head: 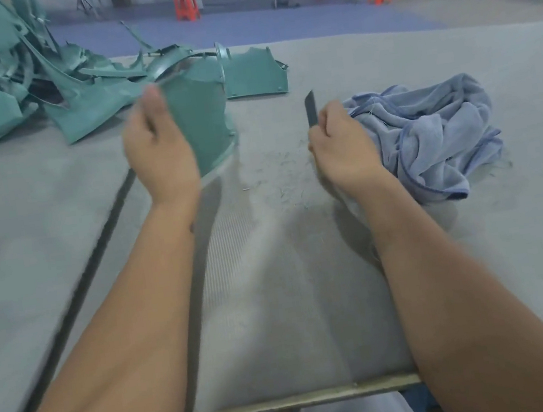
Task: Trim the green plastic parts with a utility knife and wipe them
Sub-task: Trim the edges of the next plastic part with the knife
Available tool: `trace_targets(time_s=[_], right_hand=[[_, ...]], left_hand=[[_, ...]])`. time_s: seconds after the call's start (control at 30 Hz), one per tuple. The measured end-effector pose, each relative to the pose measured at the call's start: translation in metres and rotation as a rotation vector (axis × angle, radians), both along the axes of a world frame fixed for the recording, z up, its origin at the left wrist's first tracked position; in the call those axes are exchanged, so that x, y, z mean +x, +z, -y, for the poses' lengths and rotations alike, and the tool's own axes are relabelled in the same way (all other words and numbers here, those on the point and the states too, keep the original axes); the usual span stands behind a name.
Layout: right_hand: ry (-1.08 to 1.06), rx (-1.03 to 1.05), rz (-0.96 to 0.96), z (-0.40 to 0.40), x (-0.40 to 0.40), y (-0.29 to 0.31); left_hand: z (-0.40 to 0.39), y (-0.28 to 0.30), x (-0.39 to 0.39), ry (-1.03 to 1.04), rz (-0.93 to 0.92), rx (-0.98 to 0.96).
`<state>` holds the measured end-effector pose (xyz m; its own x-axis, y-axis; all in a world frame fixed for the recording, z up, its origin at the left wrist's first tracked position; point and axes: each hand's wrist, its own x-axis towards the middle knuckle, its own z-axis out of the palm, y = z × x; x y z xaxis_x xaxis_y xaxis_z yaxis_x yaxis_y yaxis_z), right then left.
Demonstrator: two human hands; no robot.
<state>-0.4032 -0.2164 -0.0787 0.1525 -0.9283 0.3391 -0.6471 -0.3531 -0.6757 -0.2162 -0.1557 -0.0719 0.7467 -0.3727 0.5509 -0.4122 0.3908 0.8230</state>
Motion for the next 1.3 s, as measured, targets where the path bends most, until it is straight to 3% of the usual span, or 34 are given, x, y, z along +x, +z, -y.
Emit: trace_targets(time_s=[0.1,0.2,0.37,0.47,0.6,0.63,0.7,0.8,0.87,0.9,1.0,1.13,1.3], right_hand=[[-0.032,-0.076,0.259,0.0,0.008,-0.001],[-0.056,-0.128,0.416,-0.001,0.01,-0.001],[-0.055,-0.059,0.244,0.003,-0.001,0.002],[-0.072,-0.062,0.316,0.003,0.0,0.003],[-0.034,-0.03,0.316,0.002,0.0,0.004],[-0.002,-0.018,0.271,0.0,0.001,0.003],[0.038,-0.005,0.193,-0.002,0.005,0.002],[0.045,0.042,0.155,-0.003,0.009,0.001],[0.049,0.077,0.154,-0.001,0.008,0.0],[0.044,0.086,0.146,0.0,0.007,0.0],[0.023,0.062,0.015,0.005,0.0,0.0],[0.045,-0.041,-0.138,0.005,-0.007,0.003],[-0.263,-0.242,-0.121,0.0,-0.012,0.013]], left_hand=[[-0.004,0.009,0.024,0.095,-0.329,-0.05],[-0.006,0.005,0.042,0.018,-0.47,0.071],[0.0,0.003,0.047,-0.04,-0.445,0.229],[-0.002,0.001,0.052,-0.049,-0.501,0.234],[-0.003,0.0,0.054,-0.178,-0.636,0.419],[-0.002,-0.001,0.052,-0.222,-0.621,0.465],[-0.002,-0.004,0.047,-0.256,-0.423,0.636],[-0.003,-0.01,0.046,0.016,0.064,0.857],[-0.005,-0.008,0.041,0.158,0.335,0.854],[-0.005,-0.006,0.038,0.121,0.386,0.811],[-0.006,0.0,0.023,-0.187,0.303,0.586],[-0.008,0.004,0.005,-0.204,0.292,0.393],[-0.014,0.004,-0.014,-0.272,0.455,0.151]])
